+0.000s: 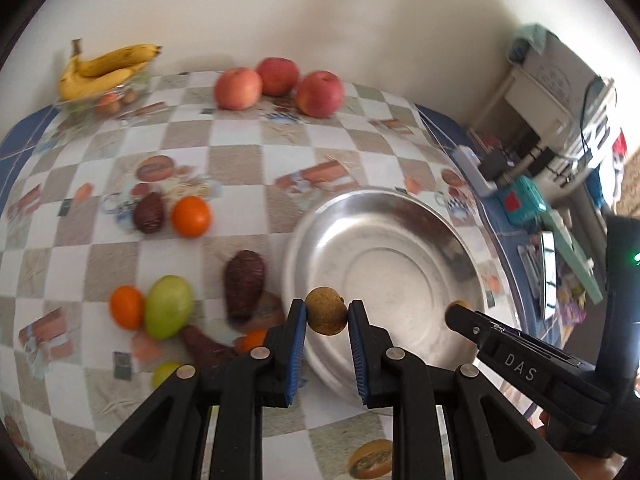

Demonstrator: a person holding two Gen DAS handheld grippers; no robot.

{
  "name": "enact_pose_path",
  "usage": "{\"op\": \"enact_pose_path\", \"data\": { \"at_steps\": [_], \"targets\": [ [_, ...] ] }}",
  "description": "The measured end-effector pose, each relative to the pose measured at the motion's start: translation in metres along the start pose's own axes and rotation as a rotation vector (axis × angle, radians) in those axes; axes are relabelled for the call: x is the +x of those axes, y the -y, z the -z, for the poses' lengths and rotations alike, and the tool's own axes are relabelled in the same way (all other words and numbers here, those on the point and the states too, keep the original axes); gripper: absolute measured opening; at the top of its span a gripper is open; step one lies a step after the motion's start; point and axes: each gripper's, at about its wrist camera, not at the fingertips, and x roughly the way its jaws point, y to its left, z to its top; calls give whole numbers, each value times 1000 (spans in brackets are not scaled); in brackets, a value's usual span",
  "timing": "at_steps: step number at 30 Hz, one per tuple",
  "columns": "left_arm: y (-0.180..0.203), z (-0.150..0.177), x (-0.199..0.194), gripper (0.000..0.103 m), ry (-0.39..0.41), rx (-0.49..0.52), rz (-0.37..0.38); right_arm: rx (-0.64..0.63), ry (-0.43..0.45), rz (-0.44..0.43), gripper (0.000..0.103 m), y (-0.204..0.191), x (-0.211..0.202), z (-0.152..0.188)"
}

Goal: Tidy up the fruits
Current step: 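Carry both brown fruits over the steel plate and open both grippers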

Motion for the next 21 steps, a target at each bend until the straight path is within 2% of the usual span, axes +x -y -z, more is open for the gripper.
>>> {"op": "enact_pose_path", "data": {
  "at_steps": [4,10,11,12,14,16,19,21],
  "targets": [
    [16,5,20,23,-42,41,-1,16,-11,2,26,4,2,-1],
    [15,13,28,25,-84,56,-13,-9,-50,15,27,-2,10,2],
    [14,14,29,26,-88,55,-17,-15,-57,16,32,-3,12,3],
    [13,15,29,27,-92,52,-19,-21,-62,18,42,-4,13,4],
    [10,15,30,29,-100,41,-18,-29,-65,36,49,-5,14,5],
    [8,15,29,30,-100,34,-19,-25,-70,35,50,-4,15,6],
    [3,15,28,43,-101,19,-34,-18,-82,38,56,-2,17,7],
    [-2,14,26,61,-106,-7,-45,-13,-82,52,61,0,17,6]
  ]
}}
